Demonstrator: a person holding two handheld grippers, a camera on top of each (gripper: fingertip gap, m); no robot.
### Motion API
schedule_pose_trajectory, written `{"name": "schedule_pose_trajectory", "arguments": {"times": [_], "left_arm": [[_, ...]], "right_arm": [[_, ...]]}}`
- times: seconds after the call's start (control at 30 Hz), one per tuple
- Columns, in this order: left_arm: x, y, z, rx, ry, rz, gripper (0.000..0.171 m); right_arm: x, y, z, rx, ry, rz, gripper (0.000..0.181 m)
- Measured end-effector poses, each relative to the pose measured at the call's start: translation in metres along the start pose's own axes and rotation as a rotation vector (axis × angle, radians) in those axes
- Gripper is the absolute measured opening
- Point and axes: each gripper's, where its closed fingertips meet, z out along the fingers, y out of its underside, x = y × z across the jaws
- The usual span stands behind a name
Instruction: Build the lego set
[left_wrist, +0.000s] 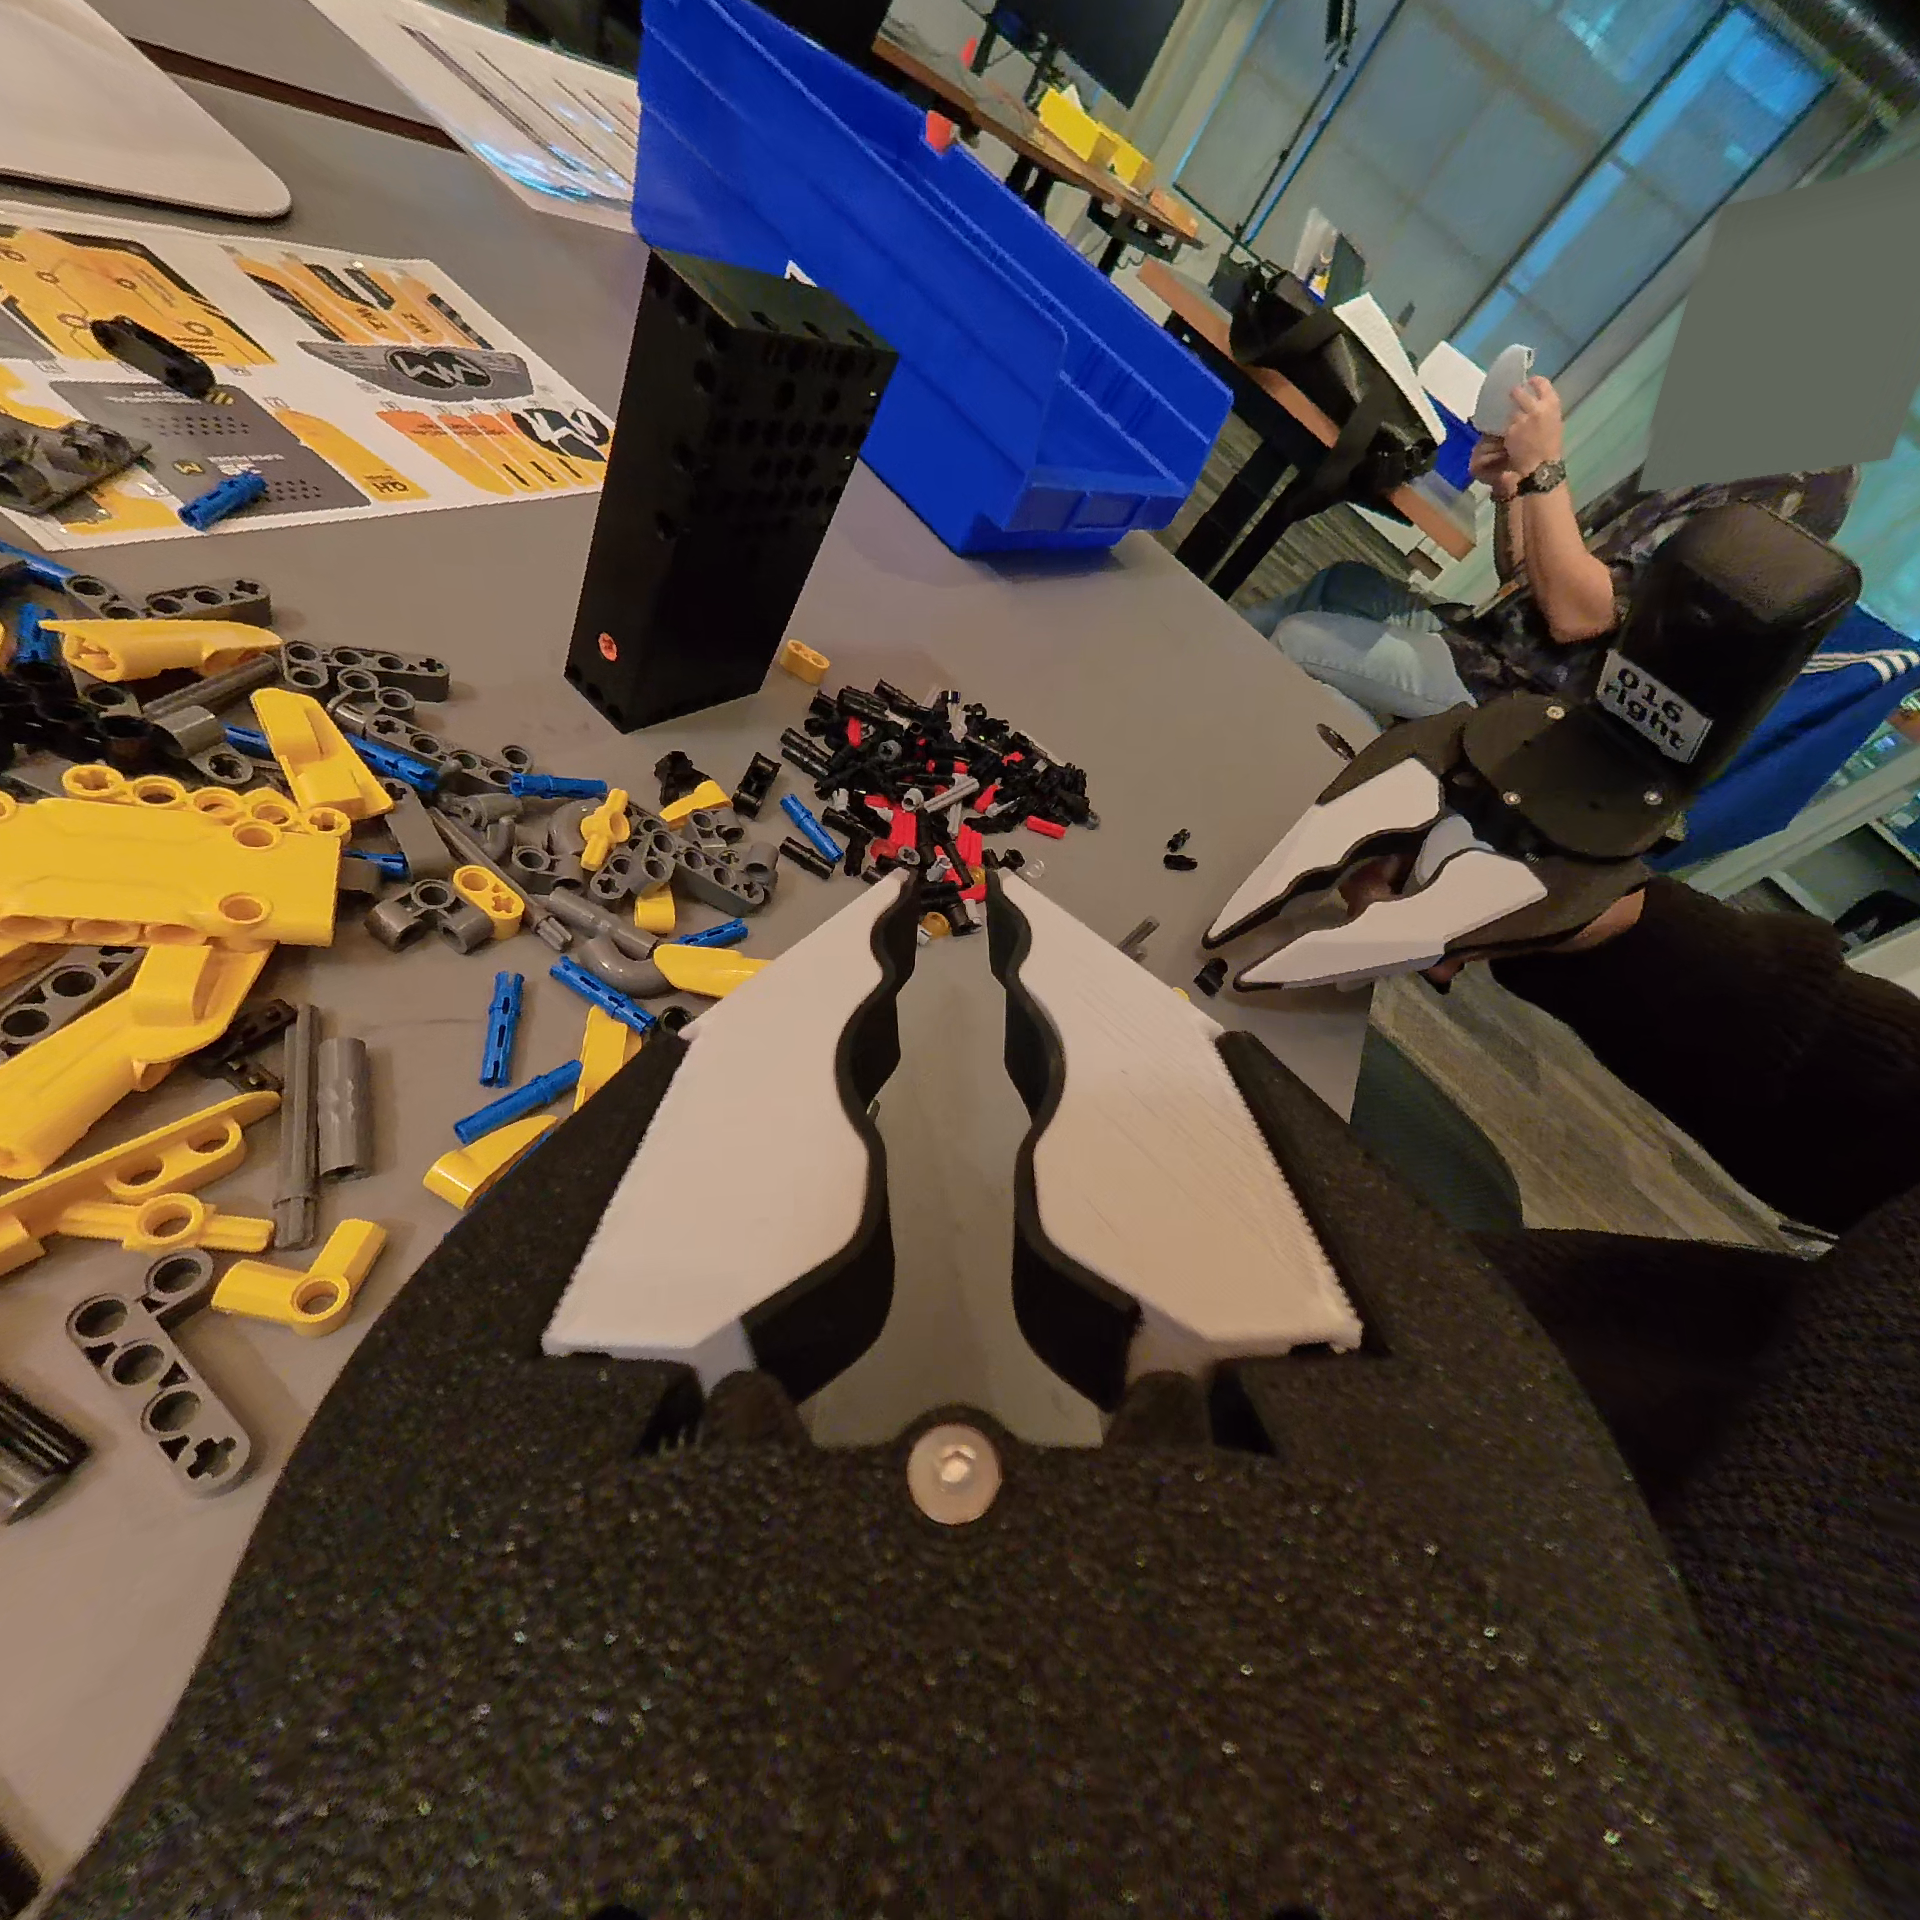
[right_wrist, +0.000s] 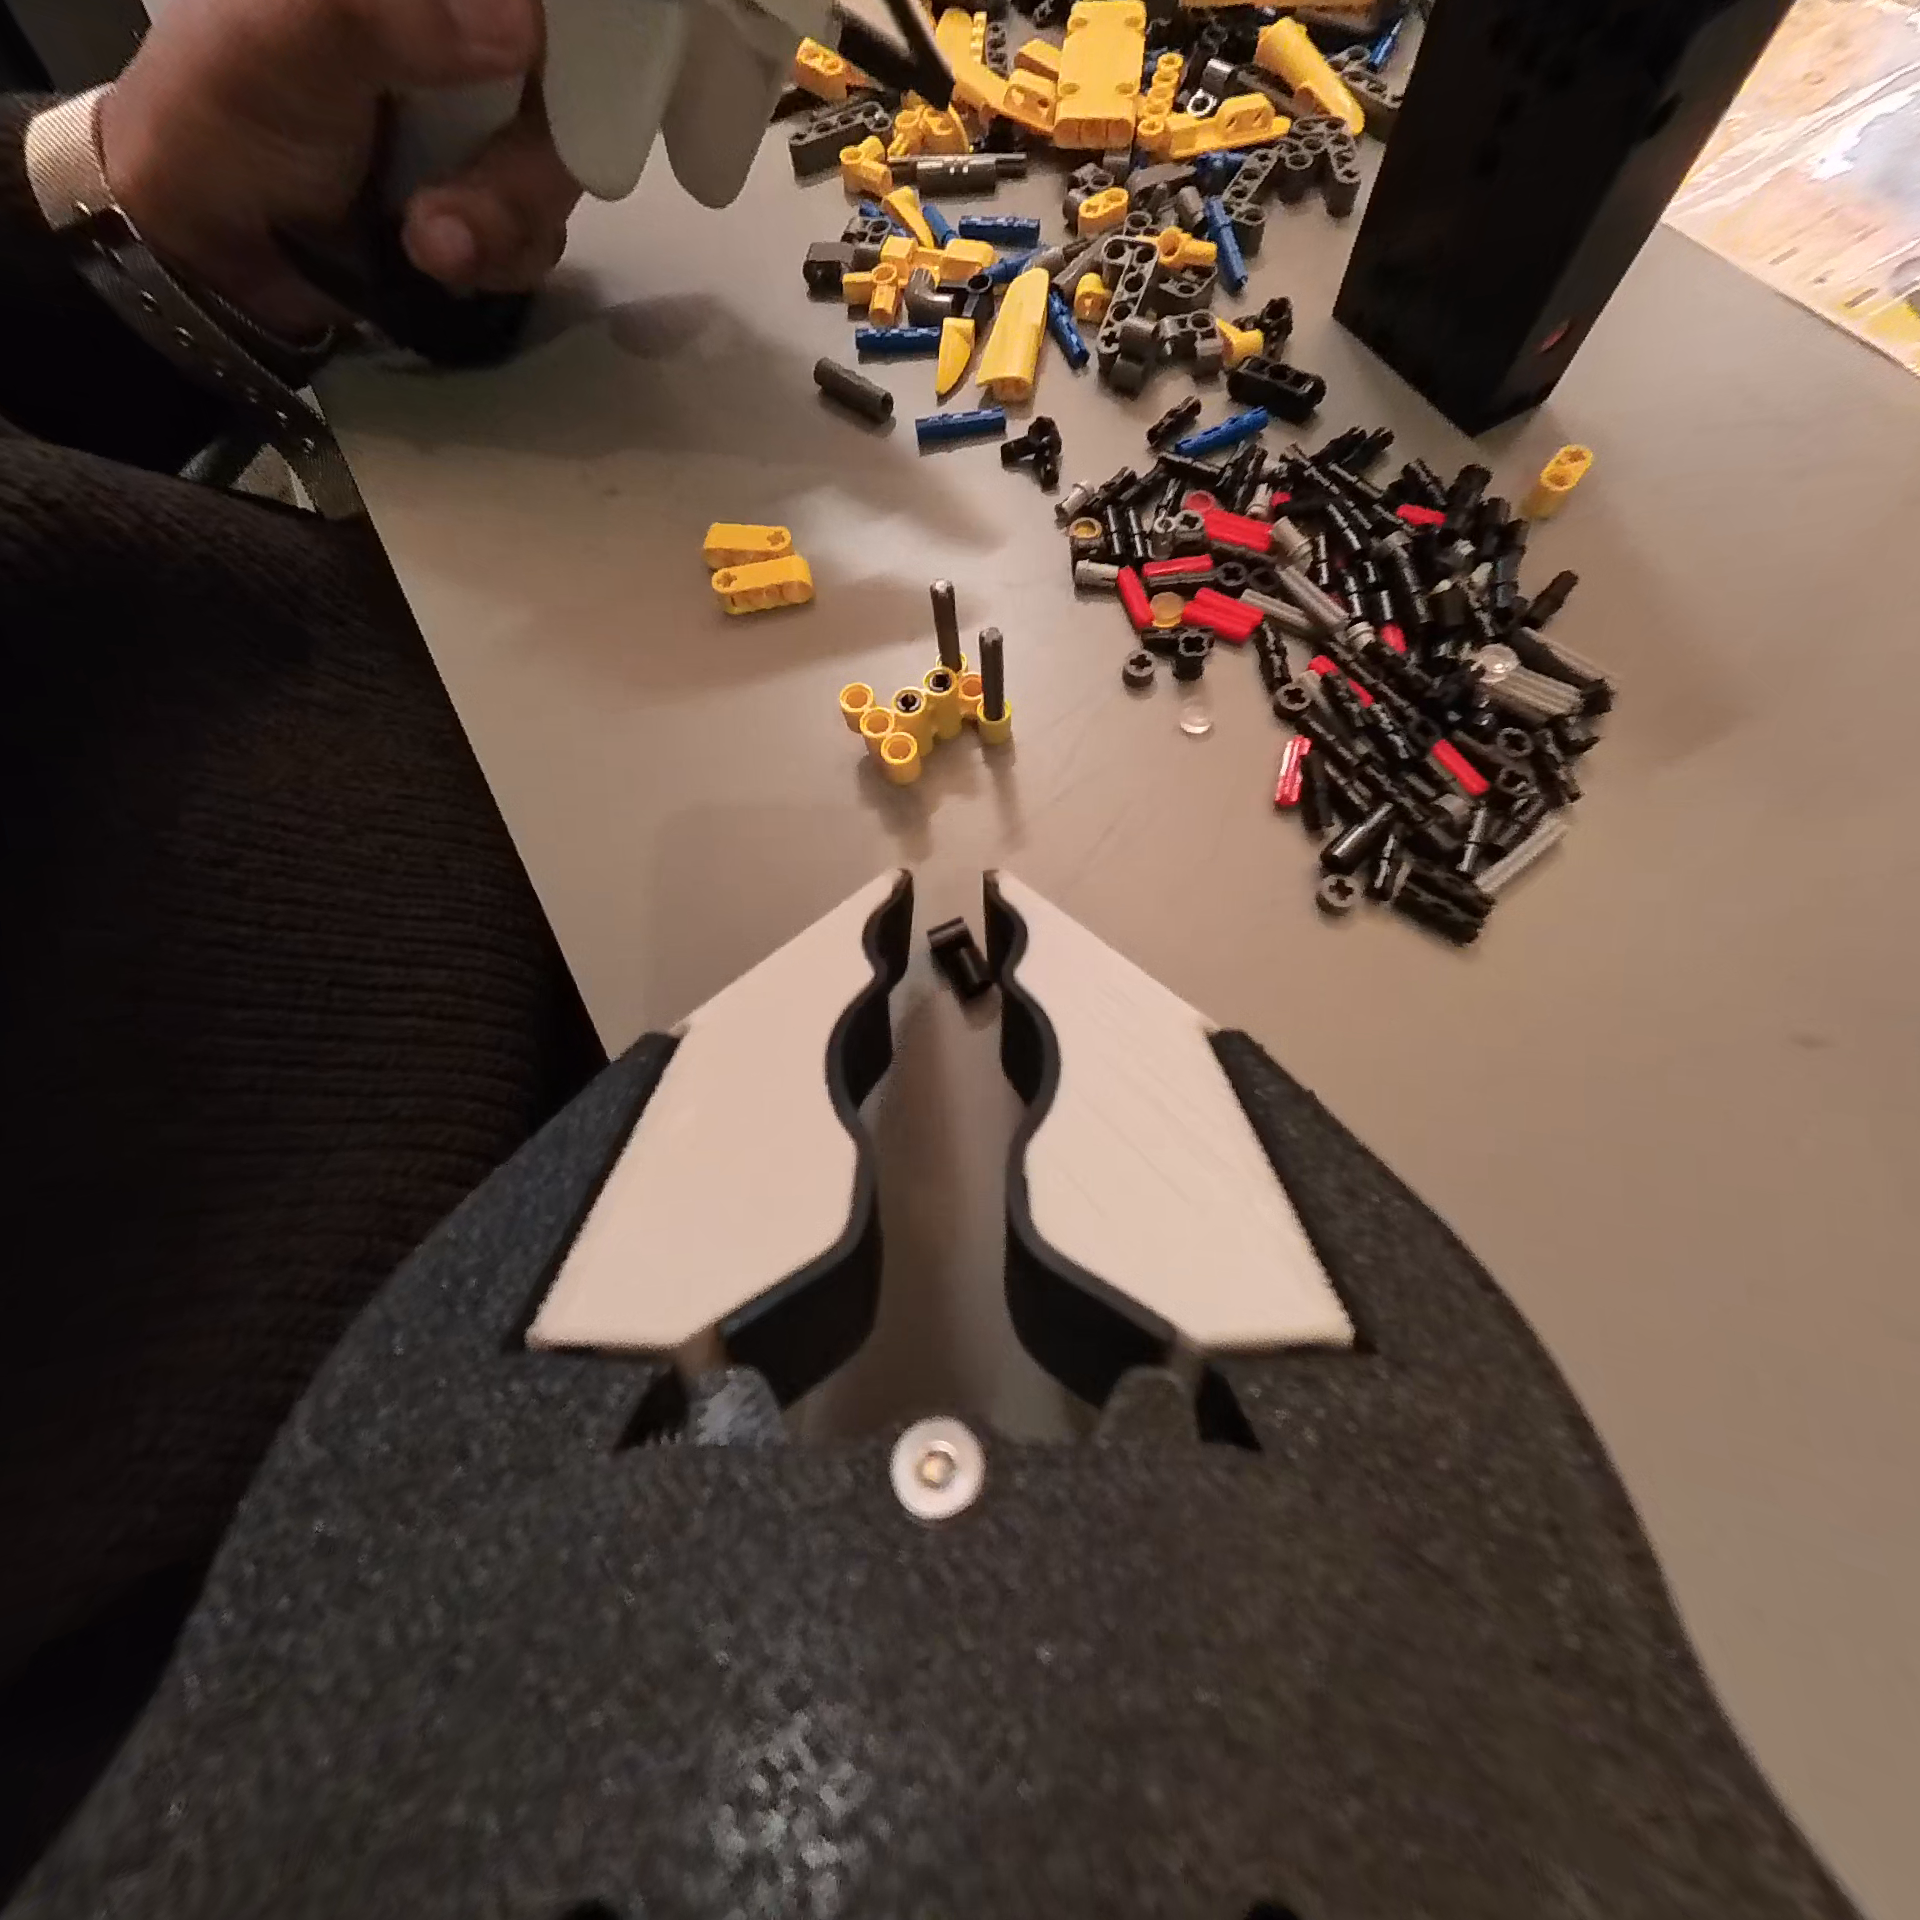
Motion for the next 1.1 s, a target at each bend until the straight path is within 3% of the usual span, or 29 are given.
{"name": "schedule_pose_trajectory", "arguments": {"times": [0.43,1.1], "left_arm": [[0.001,-0.001,-0.001,0.007,0.001,0.003,0.012],[0.0,-0.001,-0.001,0.006,0.001,-0.001,0.012]], "right_arm": [[0.005,0.017,-0.005,-0.042,-0.037,0.03,0.014],[0.006,0.019,-0.004,-0.06,-0.034,0.01,0.014]]}}
